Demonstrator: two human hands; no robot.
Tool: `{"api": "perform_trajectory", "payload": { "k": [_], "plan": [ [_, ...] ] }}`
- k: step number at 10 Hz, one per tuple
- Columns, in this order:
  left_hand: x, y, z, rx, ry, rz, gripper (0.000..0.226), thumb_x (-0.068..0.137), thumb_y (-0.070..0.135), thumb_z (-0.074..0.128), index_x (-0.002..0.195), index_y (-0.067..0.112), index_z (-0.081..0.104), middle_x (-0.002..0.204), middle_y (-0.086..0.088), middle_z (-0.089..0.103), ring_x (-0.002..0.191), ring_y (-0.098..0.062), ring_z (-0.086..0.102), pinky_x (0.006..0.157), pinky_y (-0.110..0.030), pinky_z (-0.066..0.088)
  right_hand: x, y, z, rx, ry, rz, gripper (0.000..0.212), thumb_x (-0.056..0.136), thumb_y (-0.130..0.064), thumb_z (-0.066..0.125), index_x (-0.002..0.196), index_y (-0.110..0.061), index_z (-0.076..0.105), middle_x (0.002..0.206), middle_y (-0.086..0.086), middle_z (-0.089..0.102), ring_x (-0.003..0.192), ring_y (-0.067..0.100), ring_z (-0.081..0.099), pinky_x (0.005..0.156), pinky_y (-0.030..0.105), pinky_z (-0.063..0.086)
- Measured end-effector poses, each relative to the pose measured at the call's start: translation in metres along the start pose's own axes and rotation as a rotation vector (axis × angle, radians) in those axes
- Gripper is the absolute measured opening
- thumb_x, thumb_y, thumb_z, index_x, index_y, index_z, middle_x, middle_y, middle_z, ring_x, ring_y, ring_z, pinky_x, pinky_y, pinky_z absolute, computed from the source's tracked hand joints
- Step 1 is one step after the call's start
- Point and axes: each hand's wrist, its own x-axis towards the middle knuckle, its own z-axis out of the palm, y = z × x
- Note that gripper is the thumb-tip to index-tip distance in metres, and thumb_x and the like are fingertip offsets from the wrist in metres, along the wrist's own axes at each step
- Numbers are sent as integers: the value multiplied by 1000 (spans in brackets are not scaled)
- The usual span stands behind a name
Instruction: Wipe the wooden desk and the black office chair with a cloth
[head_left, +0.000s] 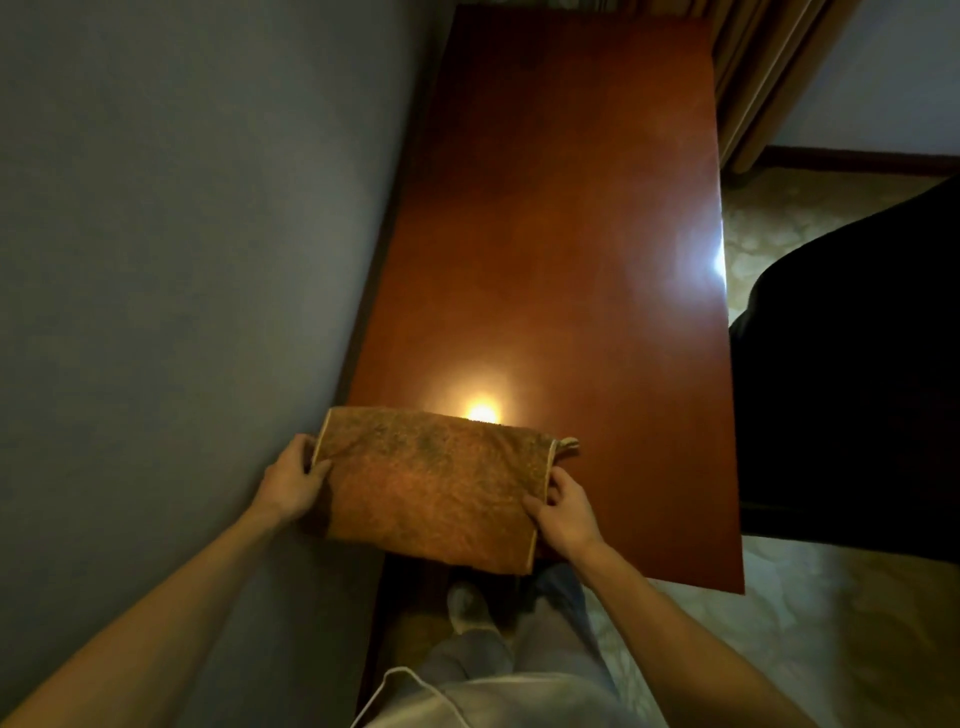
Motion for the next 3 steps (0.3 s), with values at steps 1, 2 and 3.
{"api": "perform_trajectory", "payload": {
  "k": [1,2,3],
  "plan": [
    [-3,-7,-5,-111,27,0,34,97,12,69,129,9,59,123,-19,68,112,-36,65,99,-48,51,-3,3,2,44,35,-22,43,97,3,63,134,-15,53,113,6,68,106,22,67,86,37,58],
    [-7,-3,-5,-249,-25,-71,53,97,15,70,145,9,50,133,-21,64,123,-36,62,105,-53,49,-9,2,-6,40,111,-20,51,96,-7,69,142,-14,49,120,9,68,110,26,67,90,43,58],
    [-21,3,-1,-150,4,4,54,97,17,70,146,6,51,138,-19,62,126,-35,60,107,-49,48,-16,8,-21,-70,236,22,53,97,-15,68,145,-13,47,126,8,68,110,28,66,96,48,55]
  ]
}}
